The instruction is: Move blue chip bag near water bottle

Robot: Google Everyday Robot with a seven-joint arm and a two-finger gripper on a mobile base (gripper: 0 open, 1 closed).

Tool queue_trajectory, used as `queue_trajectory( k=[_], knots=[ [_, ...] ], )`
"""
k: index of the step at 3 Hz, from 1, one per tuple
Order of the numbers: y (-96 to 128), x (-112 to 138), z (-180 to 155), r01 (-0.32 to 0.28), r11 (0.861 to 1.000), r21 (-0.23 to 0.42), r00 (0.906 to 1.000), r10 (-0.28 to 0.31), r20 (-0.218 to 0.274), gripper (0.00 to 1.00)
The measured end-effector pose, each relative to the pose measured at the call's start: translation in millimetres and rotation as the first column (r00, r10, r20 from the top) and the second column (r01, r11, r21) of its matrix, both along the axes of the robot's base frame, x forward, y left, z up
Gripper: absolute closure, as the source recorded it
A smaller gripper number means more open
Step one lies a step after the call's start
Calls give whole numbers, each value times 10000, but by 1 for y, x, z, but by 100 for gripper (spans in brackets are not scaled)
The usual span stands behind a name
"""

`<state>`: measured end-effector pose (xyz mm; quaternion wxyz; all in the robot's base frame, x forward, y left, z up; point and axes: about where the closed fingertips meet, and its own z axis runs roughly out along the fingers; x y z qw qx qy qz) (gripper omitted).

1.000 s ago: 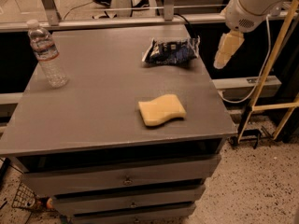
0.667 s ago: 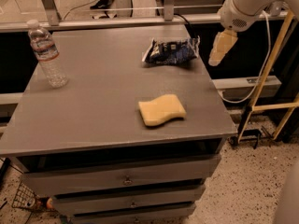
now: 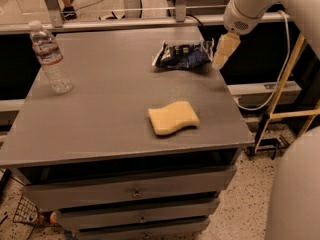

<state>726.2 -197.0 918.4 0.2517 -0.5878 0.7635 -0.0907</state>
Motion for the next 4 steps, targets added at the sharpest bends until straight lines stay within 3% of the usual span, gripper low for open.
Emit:
queue_trajectory(
  k=[2, 4],
  knots=[
    [15, 23, -19, 252, 9994, -250, 9990, -261, -369, 0],
    [33, 27, -34, 147, 9998, -119, 9961, -157, -863, 0]
  ],
)
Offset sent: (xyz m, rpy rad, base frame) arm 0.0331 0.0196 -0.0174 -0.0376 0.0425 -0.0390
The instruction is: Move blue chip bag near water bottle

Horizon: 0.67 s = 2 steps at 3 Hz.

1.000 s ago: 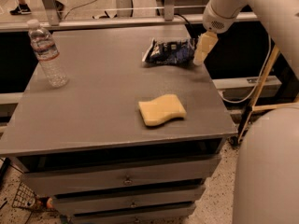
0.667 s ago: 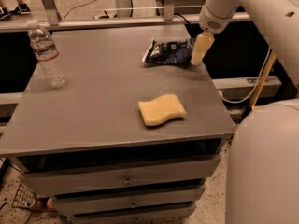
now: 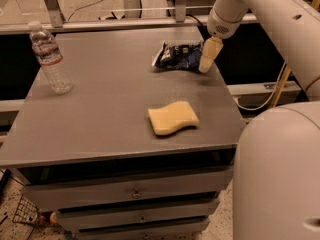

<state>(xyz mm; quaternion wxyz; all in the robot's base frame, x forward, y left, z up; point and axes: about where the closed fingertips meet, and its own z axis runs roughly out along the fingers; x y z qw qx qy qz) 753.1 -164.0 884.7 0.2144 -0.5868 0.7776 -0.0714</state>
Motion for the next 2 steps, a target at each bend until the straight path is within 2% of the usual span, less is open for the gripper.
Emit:
queue_trajectory(
  k=[1, 2],
  knots=[
    [4, 0, -9, 84, 10000, 45, 9994, -82, -339, 17],
    [6, 1, -16, 121, 9999, 90, 9984, -116, -558, 39]
  ],
)
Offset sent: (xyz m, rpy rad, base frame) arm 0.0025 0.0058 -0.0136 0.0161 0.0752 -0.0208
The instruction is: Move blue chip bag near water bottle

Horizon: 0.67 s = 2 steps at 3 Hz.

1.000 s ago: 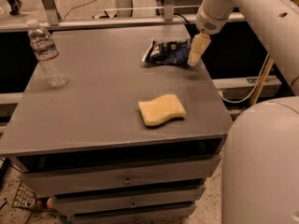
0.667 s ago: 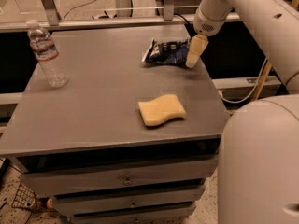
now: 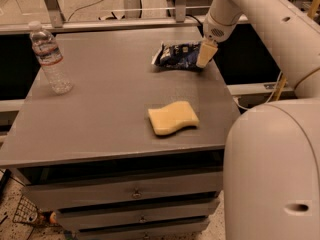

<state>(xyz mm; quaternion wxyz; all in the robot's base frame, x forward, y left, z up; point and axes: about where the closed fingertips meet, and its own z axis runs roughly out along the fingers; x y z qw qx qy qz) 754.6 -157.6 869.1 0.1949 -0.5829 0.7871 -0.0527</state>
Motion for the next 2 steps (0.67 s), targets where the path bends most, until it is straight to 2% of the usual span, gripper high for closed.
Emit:
queue_trajectory(
  k=[1, 2],
  knots=[
    [1, 0, -2, 13, 10000, 4, 10000, -13, -95, 62],
    [0, -1, 22, -6, 10000, 26, 9990, 4, 457, 94]
  ],
)
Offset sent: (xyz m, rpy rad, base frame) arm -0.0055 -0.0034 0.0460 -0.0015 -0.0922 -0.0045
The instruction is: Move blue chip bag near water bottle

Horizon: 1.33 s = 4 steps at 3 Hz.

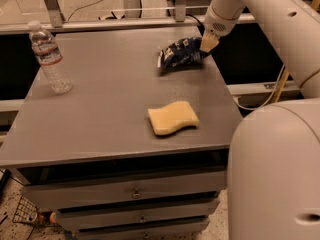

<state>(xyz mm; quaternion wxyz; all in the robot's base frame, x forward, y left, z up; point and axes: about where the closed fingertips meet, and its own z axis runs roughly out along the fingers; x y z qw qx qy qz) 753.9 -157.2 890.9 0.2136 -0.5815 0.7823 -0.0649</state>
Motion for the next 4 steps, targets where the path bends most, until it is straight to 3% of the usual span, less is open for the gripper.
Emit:
queue_trajectory(
  k=[1, 3, 4],
  knots=[
    [4, -6, 46, -136, 9996, 238, 9933, 108, 1155, 100],
    [23, -8, 45, -636, 9967, 495, 9909, 572, 1217, 100],
    [53, -20, 60, -1672, 9834, 710, 9756, 1546, 1559, 100]
  ],
)
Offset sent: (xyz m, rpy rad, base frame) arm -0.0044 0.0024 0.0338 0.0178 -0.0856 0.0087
